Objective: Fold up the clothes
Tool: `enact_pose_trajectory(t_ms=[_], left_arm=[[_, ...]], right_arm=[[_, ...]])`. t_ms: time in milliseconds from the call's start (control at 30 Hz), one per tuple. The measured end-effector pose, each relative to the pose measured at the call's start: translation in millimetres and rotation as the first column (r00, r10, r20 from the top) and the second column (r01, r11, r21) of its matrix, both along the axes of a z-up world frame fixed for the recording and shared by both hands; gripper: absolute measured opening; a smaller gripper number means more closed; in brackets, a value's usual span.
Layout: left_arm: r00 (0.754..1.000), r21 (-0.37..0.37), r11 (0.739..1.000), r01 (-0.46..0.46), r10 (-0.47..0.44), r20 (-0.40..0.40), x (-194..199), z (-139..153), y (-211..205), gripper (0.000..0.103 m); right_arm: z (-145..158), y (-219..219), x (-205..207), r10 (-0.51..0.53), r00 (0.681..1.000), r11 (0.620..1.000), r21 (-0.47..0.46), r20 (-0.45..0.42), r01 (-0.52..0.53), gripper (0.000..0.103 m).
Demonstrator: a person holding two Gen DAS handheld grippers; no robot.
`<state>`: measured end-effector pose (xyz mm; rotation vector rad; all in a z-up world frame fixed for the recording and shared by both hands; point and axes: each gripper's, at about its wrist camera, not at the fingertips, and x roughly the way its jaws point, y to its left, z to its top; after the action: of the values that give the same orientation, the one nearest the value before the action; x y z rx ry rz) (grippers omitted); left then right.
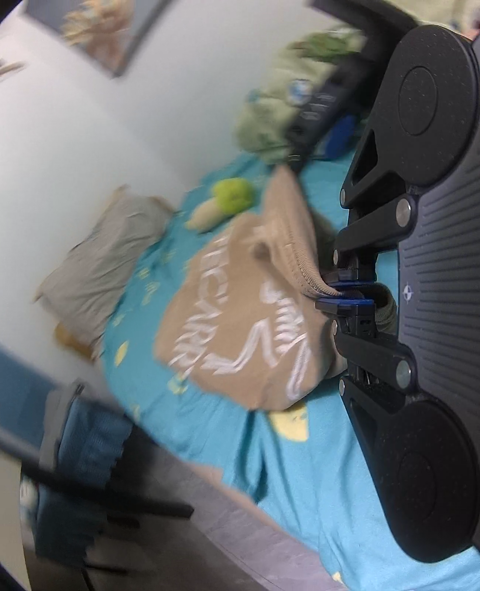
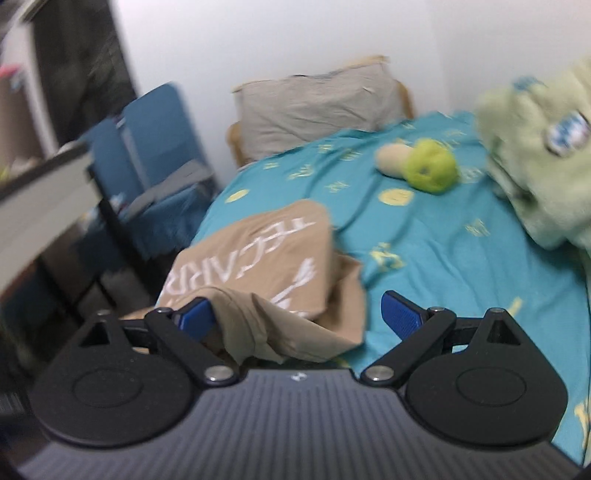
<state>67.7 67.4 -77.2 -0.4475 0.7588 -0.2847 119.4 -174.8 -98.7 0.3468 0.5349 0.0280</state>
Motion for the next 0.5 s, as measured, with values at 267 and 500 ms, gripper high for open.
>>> enact_pose_trajectory(t_ms=[267,500], left_arm=[[0.999,0.022,1.000,-0.022,0.021,0.030,-5,1,0,0.006],[0.999,-0.007,1.000,-0.031,0.031,0.032,-5,5,4,0.007]], right_arm=[[-37,14,33,0.056,0.979,0.990,-0.113,-0.197,-0.079,0.097],[-28,-1,23,-0.144,0.989,0.969,-0.209,-0.045,0.132,0.097]])
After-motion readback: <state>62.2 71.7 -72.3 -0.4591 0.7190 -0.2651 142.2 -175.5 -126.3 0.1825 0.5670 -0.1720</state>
